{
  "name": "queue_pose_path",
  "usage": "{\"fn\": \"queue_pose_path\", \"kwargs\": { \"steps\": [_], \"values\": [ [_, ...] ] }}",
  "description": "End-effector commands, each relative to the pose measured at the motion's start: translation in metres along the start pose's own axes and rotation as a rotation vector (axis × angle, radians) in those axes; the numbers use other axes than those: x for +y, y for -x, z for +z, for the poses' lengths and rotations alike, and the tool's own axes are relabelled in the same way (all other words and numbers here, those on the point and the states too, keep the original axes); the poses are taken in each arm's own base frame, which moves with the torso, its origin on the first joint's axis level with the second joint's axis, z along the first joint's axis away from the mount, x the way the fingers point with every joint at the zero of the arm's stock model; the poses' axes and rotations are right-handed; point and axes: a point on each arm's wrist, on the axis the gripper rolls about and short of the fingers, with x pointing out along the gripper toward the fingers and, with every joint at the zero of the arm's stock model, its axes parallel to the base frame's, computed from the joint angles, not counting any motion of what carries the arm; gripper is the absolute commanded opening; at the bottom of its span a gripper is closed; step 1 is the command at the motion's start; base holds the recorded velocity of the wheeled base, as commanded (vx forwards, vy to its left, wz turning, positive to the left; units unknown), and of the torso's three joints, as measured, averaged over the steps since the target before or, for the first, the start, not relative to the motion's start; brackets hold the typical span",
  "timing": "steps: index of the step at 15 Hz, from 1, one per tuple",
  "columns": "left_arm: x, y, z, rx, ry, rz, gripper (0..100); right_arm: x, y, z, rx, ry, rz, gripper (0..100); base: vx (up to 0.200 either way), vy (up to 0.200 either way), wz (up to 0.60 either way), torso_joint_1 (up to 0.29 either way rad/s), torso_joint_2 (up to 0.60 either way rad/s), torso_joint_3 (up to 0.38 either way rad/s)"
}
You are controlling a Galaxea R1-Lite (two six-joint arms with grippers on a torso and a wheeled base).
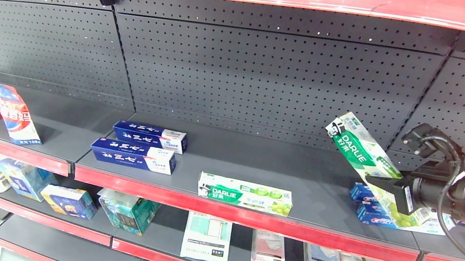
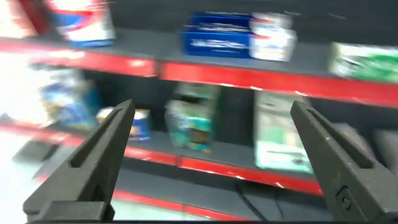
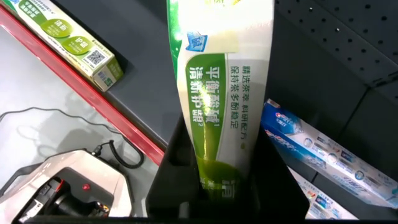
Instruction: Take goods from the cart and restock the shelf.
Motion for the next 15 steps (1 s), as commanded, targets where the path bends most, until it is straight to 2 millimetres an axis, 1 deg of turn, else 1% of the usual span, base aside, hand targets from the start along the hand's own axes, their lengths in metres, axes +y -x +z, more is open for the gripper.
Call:
{"fn": "queue_pose_path", "kwargs": {
  "steps": [1, 3, 5, 7, 8, 9, 13, 15],
  "values": [
    [0.000, -0.001, 0.000, 0.013, -0.002, -0.022, 100, 0.000, 0.001, 0.000, -0.002, 0.001, 0.000, 0, 0.000, 0.000, 0.00, 0.000, 0.00, 0.000],
    [0.001, 0.001, 0.000, -0.005, 0.006, 0.006, 100, 0.000, 0.001, 0.000, -0.004, 0.003, -0.001, 0, 0.000, 0.000, 0.00, 0.000, 0.00, 0.000],
    [0.003, 0.001, 0.001, -0.014, 0.000, 0.086, 100, 0.000, 0.002, 0.001, -0.009, 0.004, -0.003, 0, 0.000, 0.000, 0.00, 0.000, 0.00, 0.000],
    [0.003, 0.000, 0.010, -0.038, -0.005, 0.092, 100, 0.001, 0.002, 0.001, -0.008, 0.005, -0.001, 0, 0.000, 0.000, 0.00, 0.000, 0.00, 0.000],
    [0.003, 0.000, 0.005, -0.025, 0.003, 0.082, 100, 0.001, 0.002, 0.001, -0.008, 0.005, -0.001, 0, 0.000, 0.000, 0.00, 0.000, 0.00, 0.000],
    [0.002, 0.001, -0.005, 0.036, 0.008, 0.062, 100, 0.000, 0.002, 0.001, -0.008, 0.005, -0.001, 0, 0.000, 0.000, 0.00, 0.000, 0.00, 0.000],
    [0.003, 0.001, -0.006, 0.045, 0.040, -0.004, 100, 0.001, 0.004, 0.001, -0.010, 0.005, -0.003, 0, 0.000, 0.000, 0.00, 0.000, 0.00, 0.000],
    [0.004, 0.004, -0.006, 0.006, 0.029, -0.041, 100, 0.002, 0.004, -0.002, -0.002, 0.002, 0.000, 0, 0.000, 0.000, 0.00, 0.000, 0.00, 0.000]
  ]
}}
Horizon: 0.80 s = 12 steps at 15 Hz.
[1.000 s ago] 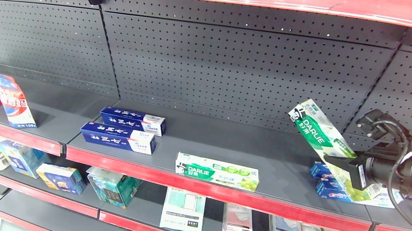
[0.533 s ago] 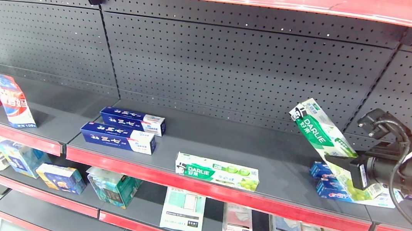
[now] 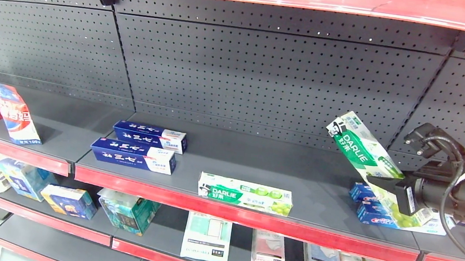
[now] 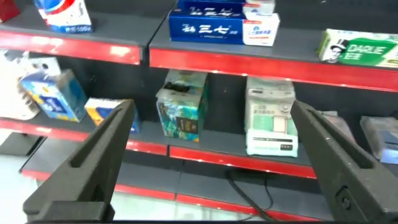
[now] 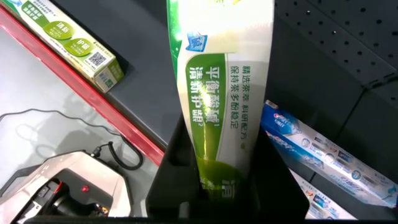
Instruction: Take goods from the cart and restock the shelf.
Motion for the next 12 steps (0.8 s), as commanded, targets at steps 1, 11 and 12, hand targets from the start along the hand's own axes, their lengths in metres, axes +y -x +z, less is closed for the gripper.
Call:
{"fn": "queue_pose_path", "kwargs": {
  "steps": [1, 11, 12],
  "values": [
    [0.000, 0.004, -0.002, -0.053, -0.004, -0.033, 100, 0.001, 0.000, -0.003, 0.008, -0.002, 0.004, 0, 0.000, 0.000, 0.00, 0.000, 0.00, 0.000],
    [0.001, 0.006, -0.002, -0.082, -0.003, -0.020, 100, -0.002, -0.027, 0.006, 0.010, 0.015, 0.067, 0, 0.000, 0.000, 0.00, 0.000, 0.00, 0.000],
    [0.001, 0.006, -0.002, -0.082, -0.003, -0.020, 100, -0.004, -0.034, 0.007, 0.014, 0.015, 0.081, 0, 0.000, 0.000, 0.00, 0.000, 0.00, 0.000]
  ]
}}
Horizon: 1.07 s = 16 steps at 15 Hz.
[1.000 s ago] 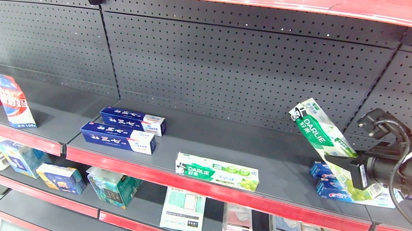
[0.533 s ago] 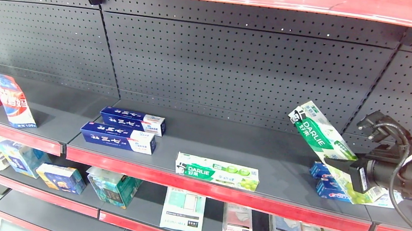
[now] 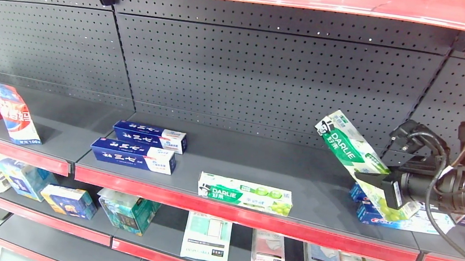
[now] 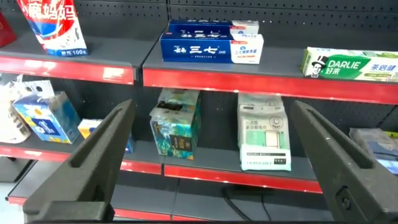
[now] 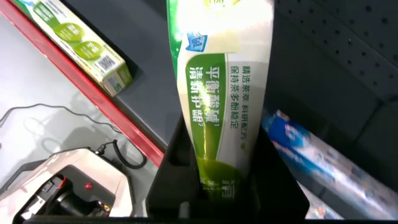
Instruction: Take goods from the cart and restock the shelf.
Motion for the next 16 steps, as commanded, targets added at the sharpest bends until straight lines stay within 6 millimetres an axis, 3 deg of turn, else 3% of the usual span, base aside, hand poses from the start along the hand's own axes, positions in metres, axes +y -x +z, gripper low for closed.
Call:
{"fn": "queue_pose_path", "kwargs": {
  "steps": [1, 6, 9, 13, 16],
  "values": [
    [0.000, 0.000, 0.000, 0.000, 0.000, 0.000, 100, -0.002, -0.021, -0.002, 0.028, -0.004, 0.037, 0, 0.000, 0.000, 0.00, 0.000, 0.00, 0.000],
    [0.000, 0.000, 0.000, 0.000, 0.000, 0.000, 100, 0.010, -0.067, 0.006, 0.000, 0.041, 0.110, 0, 0.000, 0.000, 0.00, 0.000, 0.00, 0.000],
    [0.000, 0.000, 0.000, 0.000, 0.000, 0.000, 100, 0.024, -0.083, 0.007, 0.001, 0.055, 0.157, 0, 0.000, 0.000, 0.00, 0.000, 0.00, 0.000],
    [0.000, 0.000, 0.000, 0.000, 0.000, 0.000, 100, 0.018, -0.104, 0.012, -0.021, 0.068, 0.191, 0, 0.000, 0.000, 0.00, 0.000, 0.00, 0.000],
    [0.000, 0.000, 0.000, 0.000, 0.000, 0.000, 100, -0.002, -0.105, 0.014, -0.067, 0.102, 0.200, 0, 0.000, 0.000, 0.00, 0.000, 0.00, 0.000]
  ]
}}
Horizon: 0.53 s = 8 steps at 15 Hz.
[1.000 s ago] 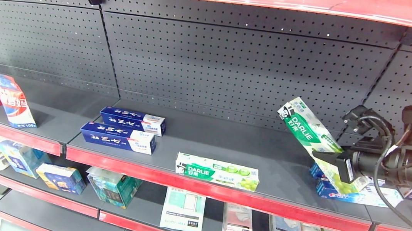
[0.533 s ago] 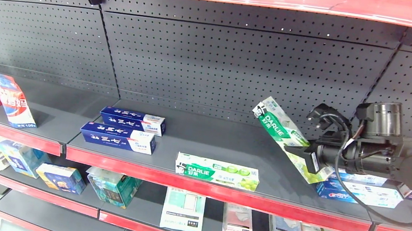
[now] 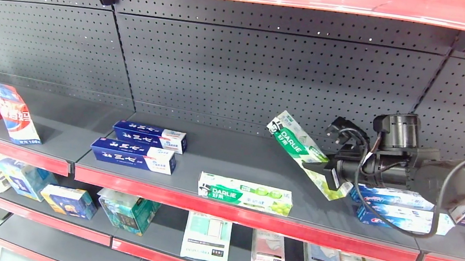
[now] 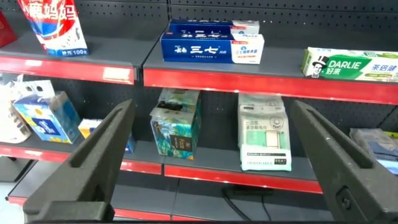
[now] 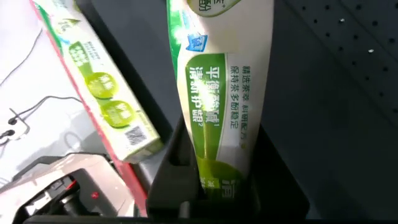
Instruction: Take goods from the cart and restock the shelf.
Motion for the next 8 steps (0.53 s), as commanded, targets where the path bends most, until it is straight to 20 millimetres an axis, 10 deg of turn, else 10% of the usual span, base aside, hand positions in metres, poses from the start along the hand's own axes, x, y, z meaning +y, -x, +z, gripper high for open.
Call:
{"fn": "queue_pose_path", "kwargs": {
  "steps": [1, 8],
  "values": [
    [0.000, 0.000, 0.000, 0.000, 0.000, 0.000, 100, -0.015, -0.006, -0.003, -0.017, 0.006, 0.004, 0, 0.000, 0.000, 0.00, 0.000, 0.00, 0.000],
    [0.000, 0.000, 0.000, 0.000, 0.000, 0.000, 100, -0.041, -0.029, -0.006, -0.040, -0.005, 0.010, 0, 0.000, 0.000, 0.00, 0.000, 0.00, 0.000]
  ]
}}
